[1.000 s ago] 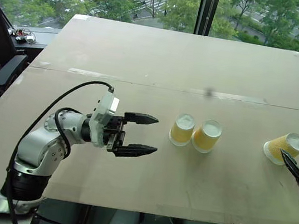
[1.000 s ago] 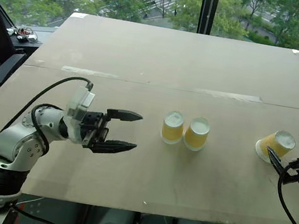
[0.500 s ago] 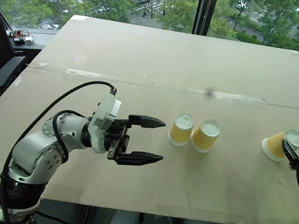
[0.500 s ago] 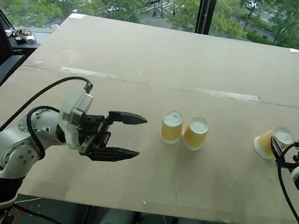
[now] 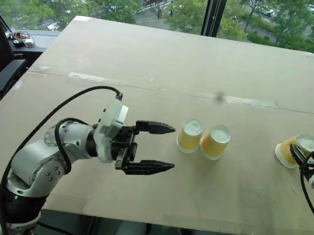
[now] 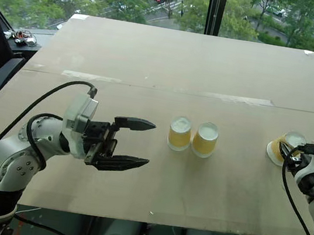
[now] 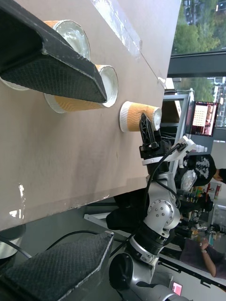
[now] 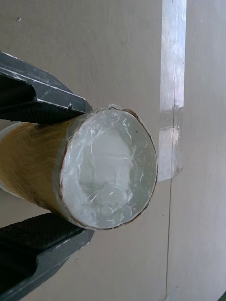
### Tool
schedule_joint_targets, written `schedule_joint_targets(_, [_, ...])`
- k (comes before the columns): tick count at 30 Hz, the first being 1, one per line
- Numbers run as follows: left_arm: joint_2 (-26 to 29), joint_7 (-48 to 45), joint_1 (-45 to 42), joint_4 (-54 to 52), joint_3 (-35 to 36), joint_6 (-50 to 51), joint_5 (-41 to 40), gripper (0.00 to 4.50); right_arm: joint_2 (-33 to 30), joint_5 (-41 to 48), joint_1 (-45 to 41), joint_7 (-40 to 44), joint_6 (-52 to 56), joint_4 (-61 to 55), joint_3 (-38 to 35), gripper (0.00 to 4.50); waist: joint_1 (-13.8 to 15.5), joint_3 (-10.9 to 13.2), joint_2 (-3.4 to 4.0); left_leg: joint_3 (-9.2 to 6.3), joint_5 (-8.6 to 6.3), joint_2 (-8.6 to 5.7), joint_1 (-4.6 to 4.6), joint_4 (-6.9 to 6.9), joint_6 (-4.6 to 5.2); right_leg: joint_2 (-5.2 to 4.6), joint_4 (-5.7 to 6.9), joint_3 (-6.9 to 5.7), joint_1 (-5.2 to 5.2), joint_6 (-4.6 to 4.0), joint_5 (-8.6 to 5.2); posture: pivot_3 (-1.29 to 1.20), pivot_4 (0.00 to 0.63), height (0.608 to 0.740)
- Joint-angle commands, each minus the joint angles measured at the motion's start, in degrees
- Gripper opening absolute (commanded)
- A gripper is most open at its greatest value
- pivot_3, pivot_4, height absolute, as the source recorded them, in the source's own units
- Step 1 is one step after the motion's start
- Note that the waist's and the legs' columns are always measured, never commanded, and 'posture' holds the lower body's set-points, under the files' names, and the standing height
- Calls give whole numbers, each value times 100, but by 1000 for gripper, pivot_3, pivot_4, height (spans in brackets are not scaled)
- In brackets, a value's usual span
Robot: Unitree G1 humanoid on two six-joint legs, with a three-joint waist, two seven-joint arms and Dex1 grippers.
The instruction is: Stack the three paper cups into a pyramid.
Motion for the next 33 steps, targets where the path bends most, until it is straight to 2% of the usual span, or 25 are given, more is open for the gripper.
schedule_joint_targets(1, [-74, 296, 263, -125, 380, -75, -176, 4500, -427, 549, 51, 815, -126, -792, -176, 1872, -16, 1, 1, -1, 0, 0, 0, 0, 0, 0, 0, 0, -1, 0, 0, 0, 150, 740])
schedule_joint_targets(7, [-237, 297, 797, 315, 787, -605, 127, 4500, -991, 1805, -814, 1224, 717, -1693, 420, 1872, -117, 3, 3, -14, -1, 10, 12, -2, 1, 4, 10, 13, -1, 5, -2, 0, 150, 740])
schedule_joint_targets(14, [-84, 27, 1194, 658, 1094, -734, 137, 4500, -974, 1389, -1996, 1027, 888, -1658, 1884, 1872, -43, 3, -7, -9, -1, 8, -10, -1, 1, 1, 7, -10, -16, -2, -1, 0, 150, 740])
schedule_joint_targets(18, [-42, 13, 1395, 521, 1197, -723, 93, 4500, -943, 1212, -2447, 1138, 909, -1464, 2367, 1872, -49, 3, -6, -13, -3, 7, -21, -2, 4, -3, -10, -7, -20, -16, 9, 0, 150, 740])
schedule_joint_targets(33, [-99, 117, 1907, 147, 1406, -695, -38, 4500, -1087, 1395, -3220, 1523, 1556, -1447, 2801, 1872, -69, 4, -7, -21, -7, 9, -18, -2, 11, -8, -14, -4, -24, -16, 10, 0, 150, 740])
